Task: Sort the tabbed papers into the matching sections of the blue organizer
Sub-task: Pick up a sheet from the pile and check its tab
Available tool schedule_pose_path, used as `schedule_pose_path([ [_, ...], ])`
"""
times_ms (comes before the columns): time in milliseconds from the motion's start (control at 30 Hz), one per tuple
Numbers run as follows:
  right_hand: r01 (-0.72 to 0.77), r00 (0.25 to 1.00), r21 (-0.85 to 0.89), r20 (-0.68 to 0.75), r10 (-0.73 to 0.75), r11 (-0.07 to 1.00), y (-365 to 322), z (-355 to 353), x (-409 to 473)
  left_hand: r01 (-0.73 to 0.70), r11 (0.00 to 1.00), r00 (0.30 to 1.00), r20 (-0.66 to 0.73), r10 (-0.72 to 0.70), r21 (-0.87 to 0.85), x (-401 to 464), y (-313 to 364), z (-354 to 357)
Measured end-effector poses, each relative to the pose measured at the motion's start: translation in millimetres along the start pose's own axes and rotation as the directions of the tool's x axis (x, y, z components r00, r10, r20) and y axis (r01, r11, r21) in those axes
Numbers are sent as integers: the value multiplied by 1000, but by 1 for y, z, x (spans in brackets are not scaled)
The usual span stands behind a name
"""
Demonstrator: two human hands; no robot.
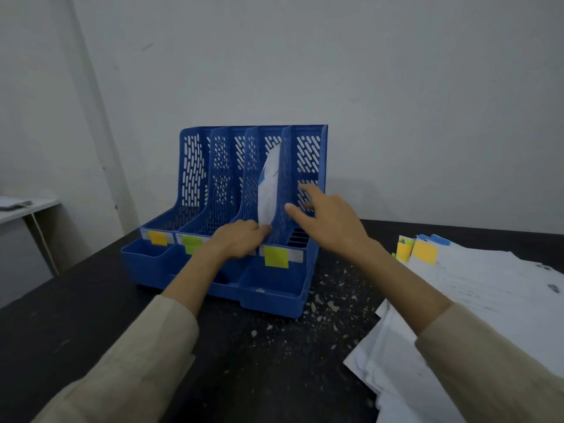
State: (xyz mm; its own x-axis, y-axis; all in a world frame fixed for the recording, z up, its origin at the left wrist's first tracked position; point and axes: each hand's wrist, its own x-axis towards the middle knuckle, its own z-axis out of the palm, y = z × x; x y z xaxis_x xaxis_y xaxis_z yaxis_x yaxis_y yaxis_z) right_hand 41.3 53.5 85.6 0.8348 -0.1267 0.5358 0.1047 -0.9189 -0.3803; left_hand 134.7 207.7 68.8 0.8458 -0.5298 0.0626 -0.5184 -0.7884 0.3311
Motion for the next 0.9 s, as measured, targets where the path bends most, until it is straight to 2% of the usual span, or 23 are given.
schedule_pose_path([
  [67, -15, 1000, -4, -14, 15, 1000, 12, -4, -10, -58, 997, 992, -115, 53, -44, -3, -5, 2],
  [133, -23, 1000, -9, -22, 23, 1000, 23, -9, -19, -120, 986, 952, -294, 82, -114, -6, -10, 5],
  [233, -43, 999, 1, -33, 43, 999, 36, -14, -30, -180, 977, 870, -483, 103, -114, -18, -11, 9],
  [333, -78, 996, -1, -41, 78, 997, 45, -21, -39, -221, 959, 761, -646, 57, -176, -28, 0, 12],
  [367, -83, 996, 3, -39, 83, 997, 46, -22, -42, -221, 957, 753, -657, 45, -187, -29, 3, 11],
  [500, -136, 990, 8, -28, 136, 991, 59, -25, -51, -163, 965, 820, -572, 16, -207, -14, 7, 19],
  [600, -167, 986, 8, -11, 167, 986, 69, -22, -59, -107, 975, 803, -595, -31, -195, -8, 8, 32],
  [733, -101, 992, 241, 98, 80, 965, 57, -6, -66, -87, 979, 783, -620, -48, -185, -8, 12, 40],
  [800, -37, 990, 248, 140, 2, 968, 44, 9, -63, -76, 977, 779, -623, -68, -201, -7, 14, 40],
  [900, 39, 996, 182, 67, -52, 982, 32, 25, -52, -54, 980, 780, -620, -79, -192, -7, 15, 39],
])
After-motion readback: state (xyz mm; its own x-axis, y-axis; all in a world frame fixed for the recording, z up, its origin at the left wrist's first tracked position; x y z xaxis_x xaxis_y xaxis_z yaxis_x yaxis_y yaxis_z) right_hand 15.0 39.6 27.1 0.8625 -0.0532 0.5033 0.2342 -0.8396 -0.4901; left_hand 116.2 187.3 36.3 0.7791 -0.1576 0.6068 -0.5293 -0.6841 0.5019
